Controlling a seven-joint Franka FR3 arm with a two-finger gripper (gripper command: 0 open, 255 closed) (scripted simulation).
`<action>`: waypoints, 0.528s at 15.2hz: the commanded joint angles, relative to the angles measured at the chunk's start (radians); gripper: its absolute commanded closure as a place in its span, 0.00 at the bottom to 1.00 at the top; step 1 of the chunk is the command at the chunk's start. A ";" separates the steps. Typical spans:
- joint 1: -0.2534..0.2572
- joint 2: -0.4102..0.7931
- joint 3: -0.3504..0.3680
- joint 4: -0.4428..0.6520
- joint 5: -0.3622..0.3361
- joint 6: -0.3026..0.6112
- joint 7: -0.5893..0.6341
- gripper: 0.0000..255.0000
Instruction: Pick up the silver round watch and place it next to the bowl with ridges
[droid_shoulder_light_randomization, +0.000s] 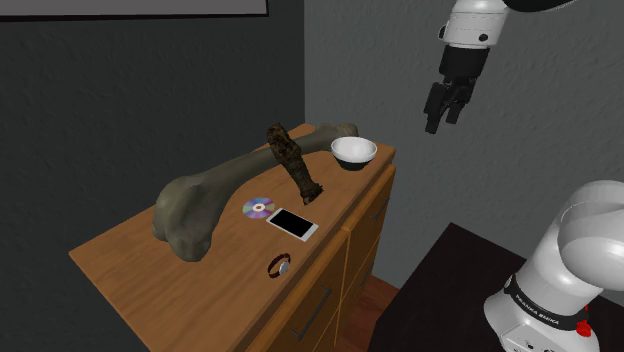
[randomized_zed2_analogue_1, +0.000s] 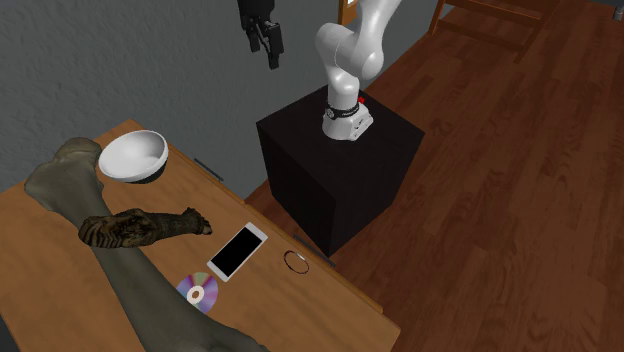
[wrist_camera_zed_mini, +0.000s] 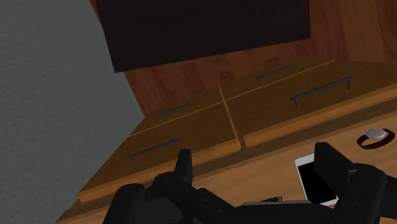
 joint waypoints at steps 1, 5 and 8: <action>0.000 0.000 0.000 0.000 0.000 0.000 0.000 0.00; 0.025 0.092 0.029 -0.030 0.040 0.109 0.014 0.00; 0.045 0.171 0.052 -0.039 0.069 0.189 0.022 0.00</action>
